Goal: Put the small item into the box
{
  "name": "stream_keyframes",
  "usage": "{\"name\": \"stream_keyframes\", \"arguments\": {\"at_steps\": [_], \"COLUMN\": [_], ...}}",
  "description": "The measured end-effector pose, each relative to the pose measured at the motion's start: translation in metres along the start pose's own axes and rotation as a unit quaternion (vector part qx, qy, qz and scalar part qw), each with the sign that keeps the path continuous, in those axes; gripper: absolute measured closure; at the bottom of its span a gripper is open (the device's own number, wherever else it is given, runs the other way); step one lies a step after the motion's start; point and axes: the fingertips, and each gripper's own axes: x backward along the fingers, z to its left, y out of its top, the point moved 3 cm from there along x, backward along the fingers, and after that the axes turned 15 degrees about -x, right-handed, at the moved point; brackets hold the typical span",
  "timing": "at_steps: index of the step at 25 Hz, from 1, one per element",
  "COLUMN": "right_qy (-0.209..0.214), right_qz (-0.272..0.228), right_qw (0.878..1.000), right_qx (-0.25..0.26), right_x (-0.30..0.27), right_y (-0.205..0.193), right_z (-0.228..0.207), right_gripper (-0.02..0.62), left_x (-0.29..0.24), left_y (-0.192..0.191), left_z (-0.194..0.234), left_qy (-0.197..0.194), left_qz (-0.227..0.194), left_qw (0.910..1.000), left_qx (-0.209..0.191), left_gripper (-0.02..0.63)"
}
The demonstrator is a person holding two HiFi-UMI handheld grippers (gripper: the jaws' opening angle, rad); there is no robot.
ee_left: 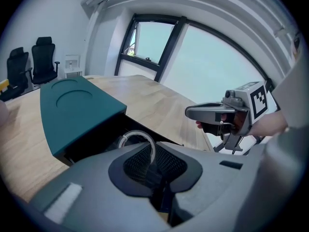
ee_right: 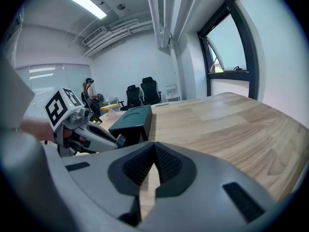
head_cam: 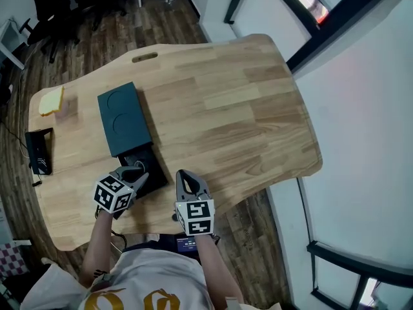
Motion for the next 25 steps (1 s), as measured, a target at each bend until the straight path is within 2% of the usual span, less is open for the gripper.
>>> {"name": "stream_keyframes", "arguments": {"at_steps": [9, 13, 19, 25], "right_qy": [0.001, 0.001, -0.005, -0.014], "right_qz": [0.009, 0.016, 0.023, 0.021], "right_qw": [1.000, 1.000, 0.999, 0.999], "right_qx": [-0.011, -0.016, -0.023, -0.034], "right_x": [-0.004, -0.004, -0.002, 0.010], "right_y": [-0.004, -0.007, -0.011, -0.015], "right_z": [-0.006, -0.011, -0.019, -0.030], "right_gripper": [0.591, 0.591, 0.591, 0.591], "left_x": [-0.011, -0.016, -0.022, -0.027], "left_y": [-0.005, -0.007, -0.013, -0.017], "left_z": [-0.004, -0.007, -0.011, -0.010], "left_qy": [-0.022, -0.033, -0.038, -0.028], "left_qz": [0.030, 0.066, 0.130, 0.164], "left_qw": [0.9993, 0.9971, 0.9888, 0.9841], "left_qx": [-0.004, -0.016, -0.062, -0.063], "left_gripper": [0.571, 0.571, 0.571, 0.571]}}
